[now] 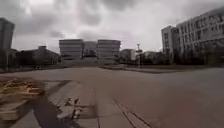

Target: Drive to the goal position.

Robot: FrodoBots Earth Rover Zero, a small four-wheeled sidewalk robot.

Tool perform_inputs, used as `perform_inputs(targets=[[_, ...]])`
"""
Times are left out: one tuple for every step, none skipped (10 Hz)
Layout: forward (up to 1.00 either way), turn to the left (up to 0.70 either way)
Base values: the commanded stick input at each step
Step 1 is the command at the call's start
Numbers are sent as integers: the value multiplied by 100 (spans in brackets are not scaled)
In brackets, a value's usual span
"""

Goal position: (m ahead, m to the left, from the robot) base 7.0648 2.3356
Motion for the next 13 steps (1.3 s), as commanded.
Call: perform_inputs(targets=[[70, 0], [70, 0], [70, 0], [70, 0], [70, 0], [70, 0], [70, 0], [70, 0], [70, 0], [70, 0], [70, 0], [70, 0], [70, 2]])
